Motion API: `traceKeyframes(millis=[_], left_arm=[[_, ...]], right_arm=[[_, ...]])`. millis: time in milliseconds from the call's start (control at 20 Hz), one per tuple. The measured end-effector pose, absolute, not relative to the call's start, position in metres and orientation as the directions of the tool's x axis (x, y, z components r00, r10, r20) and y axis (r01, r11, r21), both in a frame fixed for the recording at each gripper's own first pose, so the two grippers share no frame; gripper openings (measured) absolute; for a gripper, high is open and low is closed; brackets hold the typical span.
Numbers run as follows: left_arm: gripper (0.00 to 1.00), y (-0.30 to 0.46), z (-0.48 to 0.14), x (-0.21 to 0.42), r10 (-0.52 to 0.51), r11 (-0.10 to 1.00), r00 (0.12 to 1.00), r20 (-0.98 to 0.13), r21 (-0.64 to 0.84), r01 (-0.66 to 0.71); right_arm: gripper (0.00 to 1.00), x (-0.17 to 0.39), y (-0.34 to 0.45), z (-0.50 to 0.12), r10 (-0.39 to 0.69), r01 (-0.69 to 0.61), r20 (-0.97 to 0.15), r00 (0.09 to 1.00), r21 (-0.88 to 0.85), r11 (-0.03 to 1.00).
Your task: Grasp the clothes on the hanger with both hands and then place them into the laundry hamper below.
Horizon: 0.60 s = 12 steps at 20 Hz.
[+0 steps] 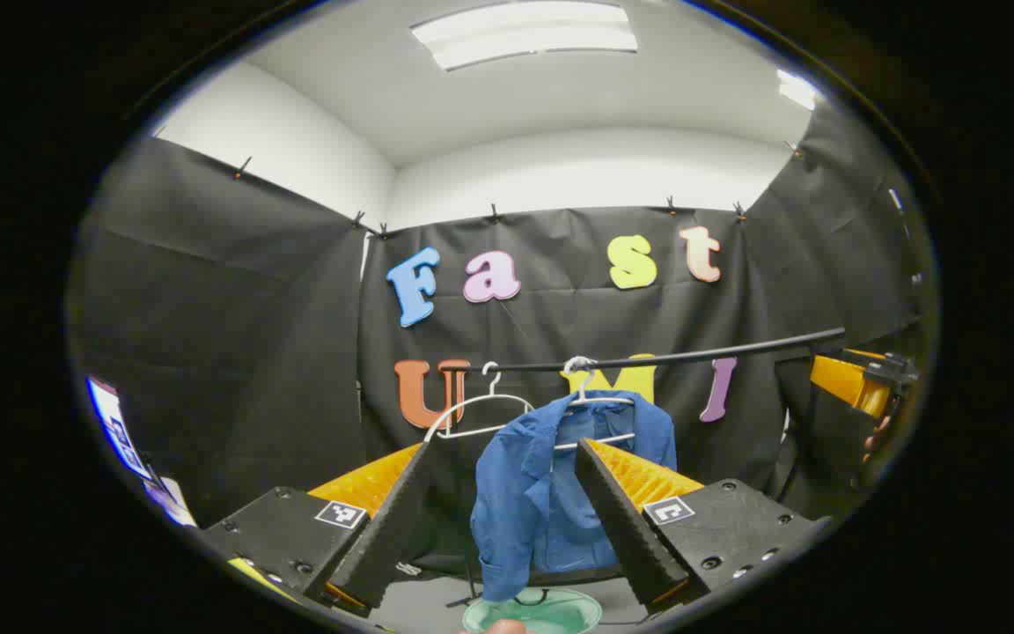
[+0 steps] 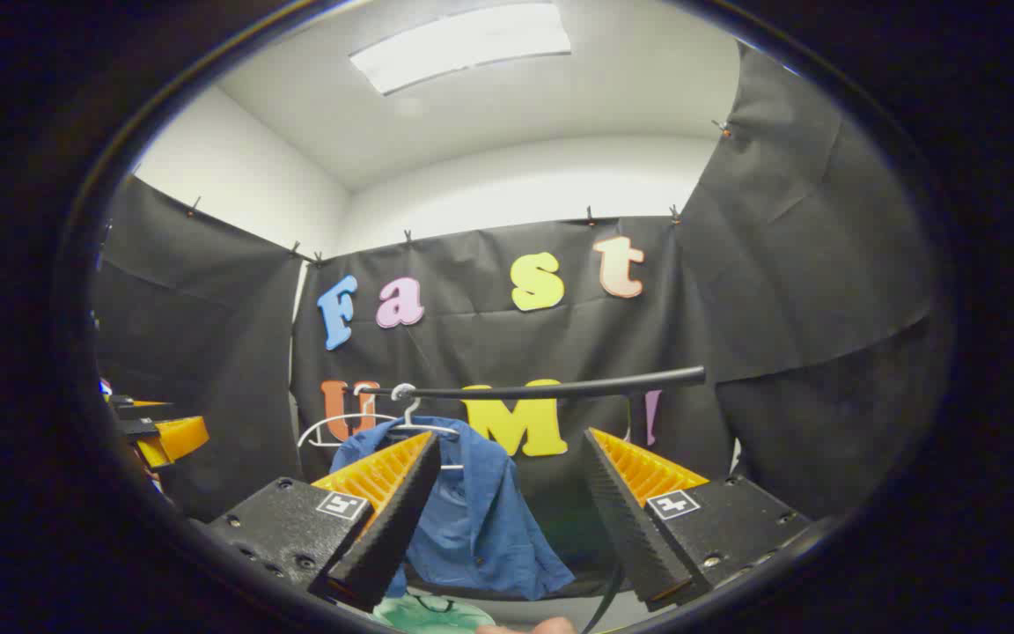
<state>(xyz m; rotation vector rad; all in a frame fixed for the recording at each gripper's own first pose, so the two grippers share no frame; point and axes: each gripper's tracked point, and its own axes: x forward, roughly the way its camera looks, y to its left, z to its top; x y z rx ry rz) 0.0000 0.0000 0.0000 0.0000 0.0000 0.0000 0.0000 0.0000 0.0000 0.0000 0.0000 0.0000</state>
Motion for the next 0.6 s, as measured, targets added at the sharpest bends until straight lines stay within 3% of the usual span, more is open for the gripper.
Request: traceKeyframes(millis=[250,600], left_arm=[[1.00,0.000,-0.010,0.000,0.068,0.998,0.997,-0.042,-0.004,-0.069],[1.00,0.011,0.011,0.013,0.082,0.995,0.996,0.021,0.047,-0.083]], right_arm=[[1.00,0.021,0.001,-0.005,0.090,-0.090,-0.018,0.996,0.011,0.996],[1.00,0.039,0.007,-0.004,0.085,-0.085,-0.003,0.996,0.004,0.996]])
